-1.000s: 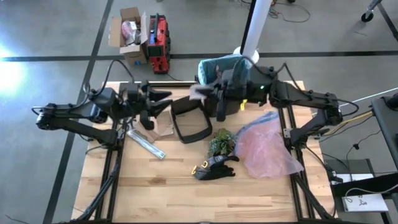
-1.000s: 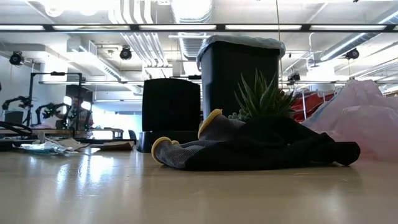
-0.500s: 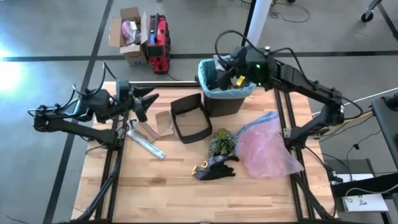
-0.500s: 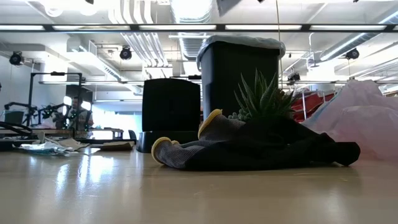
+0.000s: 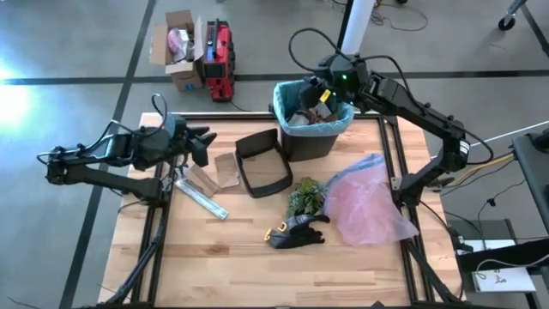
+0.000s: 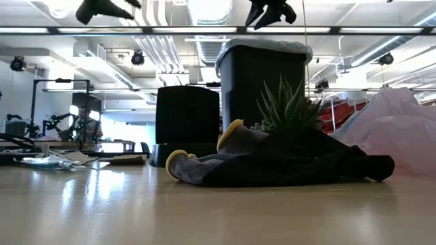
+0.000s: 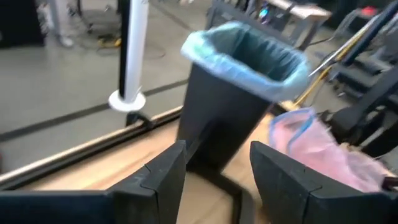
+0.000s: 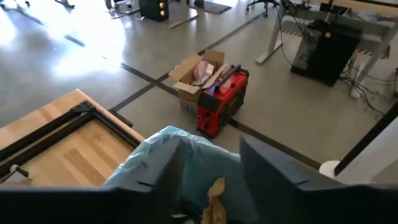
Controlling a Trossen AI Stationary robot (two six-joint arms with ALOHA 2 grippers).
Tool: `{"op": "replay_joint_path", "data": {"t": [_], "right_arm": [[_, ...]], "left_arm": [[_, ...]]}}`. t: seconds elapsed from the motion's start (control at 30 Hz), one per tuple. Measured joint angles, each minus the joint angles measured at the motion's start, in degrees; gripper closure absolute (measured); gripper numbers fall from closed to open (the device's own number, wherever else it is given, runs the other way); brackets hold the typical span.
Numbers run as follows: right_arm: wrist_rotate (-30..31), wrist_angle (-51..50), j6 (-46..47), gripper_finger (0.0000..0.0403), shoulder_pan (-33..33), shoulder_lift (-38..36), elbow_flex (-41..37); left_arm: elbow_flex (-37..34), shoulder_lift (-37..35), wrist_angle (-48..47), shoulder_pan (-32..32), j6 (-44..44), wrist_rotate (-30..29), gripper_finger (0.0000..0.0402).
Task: Place trash/remove bag and relplace
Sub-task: Put the brown cardboard into the trash bin
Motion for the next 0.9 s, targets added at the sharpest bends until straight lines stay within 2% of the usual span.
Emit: {"op": "replay_joint_path", "data": {"t": [0.17, 0.3, 0.47, 0.6, 0.73, 0.9], "right_arm": [[-0.63, 1.57, -5.37, 0.0177, 0.24, -0.95, 0.0], [-3.27, 3.96, -7.99, 0.0145, 0.77, -2.73, 0.02], [-7.04, 5.07, -8.61, 0.0119, 1.31, -4.78, 0.02], [-8.88, 4.73, -9.02, 0.01, 1.63, -6.41, 0.04], [-9.57, 3.38, -10.88, 0.0088, 3.28, -7.66, 0.04], [-9.57, 1.1, -12.26, 0.0082, 6.72, -9.58, 0.04]], "left_arm": [[0.0, 1.6, -7.24, 1.86, -4.1, 1.65, 0.0246], [0.0, 4.22, -12.21, 4.54, -7.62, 5.96, 0.0244], [0.0, 9.03, -17.42, 12.74, -11.77, 16.62, 0.0226], [0.0, 14.09, -17.58, 19.54, -8.03, 25.27, 0.0207], [-0.34, 19.5, -17.53, 22.35, -0.19, 26.02, 0.019], [-3.21, 25.86, -17.54, 23.09, 3.54, 29.86, 0.0182]]}}
